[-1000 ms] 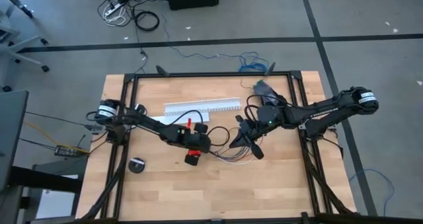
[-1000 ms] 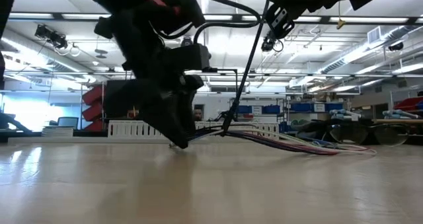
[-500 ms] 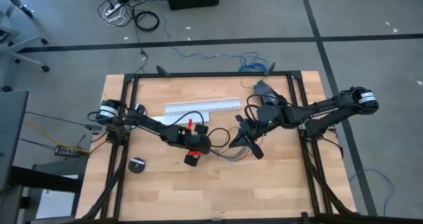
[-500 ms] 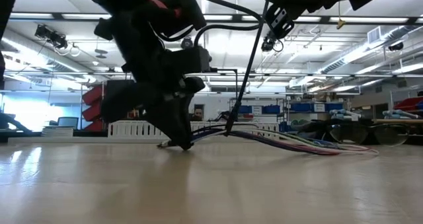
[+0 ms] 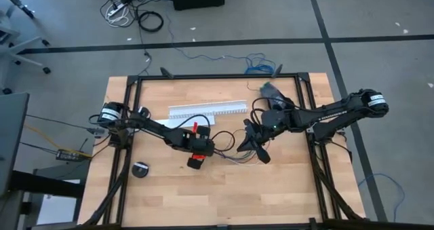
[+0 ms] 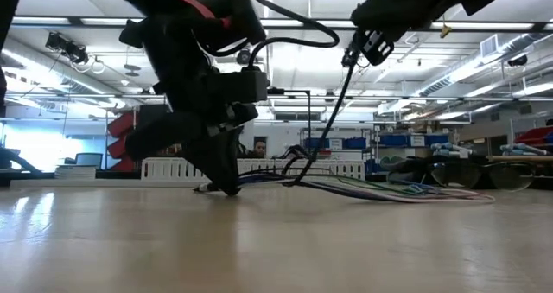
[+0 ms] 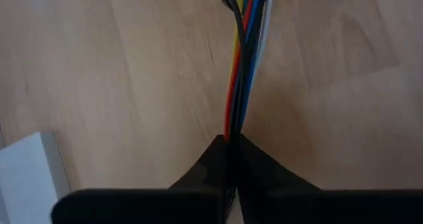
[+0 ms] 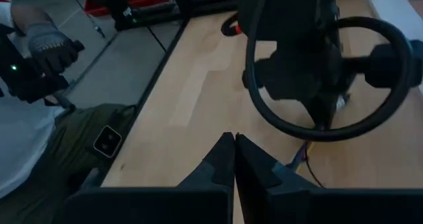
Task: Ziptie cables
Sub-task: Wrap the colored wires together using a zip tie
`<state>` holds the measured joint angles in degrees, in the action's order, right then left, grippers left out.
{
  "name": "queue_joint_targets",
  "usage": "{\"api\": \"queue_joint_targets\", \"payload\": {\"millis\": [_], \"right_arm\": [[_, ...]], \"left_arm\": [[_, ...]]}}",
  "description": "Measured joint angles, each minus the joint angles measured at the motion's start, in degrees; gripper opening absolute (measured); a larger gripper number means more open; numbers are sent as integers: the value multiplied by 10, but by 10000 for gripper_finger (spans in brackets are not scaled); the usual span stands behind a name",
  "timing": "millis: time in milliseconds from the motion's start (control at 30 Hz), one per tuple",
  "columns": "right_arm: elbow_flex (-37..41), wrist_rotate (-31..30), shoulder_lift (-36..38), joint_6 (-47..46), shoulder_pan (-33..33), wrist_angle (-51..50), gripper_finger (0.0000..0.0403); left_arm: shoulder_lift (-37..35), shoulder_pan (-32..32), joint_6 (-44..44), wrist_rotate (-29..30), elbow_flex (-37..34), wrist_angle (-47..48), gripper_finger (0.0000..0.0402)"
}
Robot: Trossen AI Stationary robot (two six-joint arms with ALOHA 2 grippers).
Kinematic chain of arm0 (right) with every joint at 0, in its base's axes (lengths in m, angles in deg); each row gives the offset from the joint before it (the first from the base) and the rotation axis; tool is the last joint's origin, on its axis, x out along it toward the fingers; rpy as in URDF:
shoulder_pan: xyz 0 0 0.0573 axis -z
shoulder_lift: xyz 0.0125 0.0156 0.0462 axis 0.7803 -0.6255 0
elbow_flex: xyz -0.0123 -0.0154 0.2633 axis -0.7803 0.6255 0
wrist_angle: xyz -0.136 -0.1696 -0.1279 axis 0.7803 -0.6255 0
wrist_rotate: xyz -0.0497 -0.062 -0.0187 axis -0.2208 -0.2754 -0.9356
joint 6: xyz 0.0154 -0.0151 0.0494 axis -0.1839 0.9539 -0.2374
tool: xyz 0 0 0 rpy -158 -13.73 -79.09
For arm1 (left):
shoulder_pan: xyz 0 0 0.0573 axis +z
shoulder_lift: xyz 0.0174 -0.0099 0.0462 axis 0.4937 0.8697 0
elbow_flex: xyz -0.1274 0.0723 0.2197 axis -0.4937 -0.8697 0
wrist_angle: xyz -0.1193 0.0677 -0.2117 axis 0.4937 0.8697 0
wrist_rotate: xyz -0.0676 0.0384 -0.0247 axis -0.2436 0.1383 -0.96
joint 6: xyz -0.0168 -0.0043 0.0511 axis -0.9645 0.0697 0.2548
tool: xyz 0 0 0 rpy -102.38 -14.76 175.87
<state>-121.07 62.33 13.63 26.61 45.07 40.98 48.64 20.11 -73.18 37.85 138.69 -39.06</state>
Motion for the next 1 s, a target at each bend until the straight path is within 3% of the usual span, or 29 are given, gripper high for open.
{"api": "queue_joint_targets", "payload": {"millis": [467,1000], "right_arm": [[0,-15,0,1,4,-17,0],[0,-15,1,-16,4,-75,0]], "left_arm": [[-37,-14,-86,-40,-4,124,4],[-39,-38,-125,-43,-9,152,3]]}}
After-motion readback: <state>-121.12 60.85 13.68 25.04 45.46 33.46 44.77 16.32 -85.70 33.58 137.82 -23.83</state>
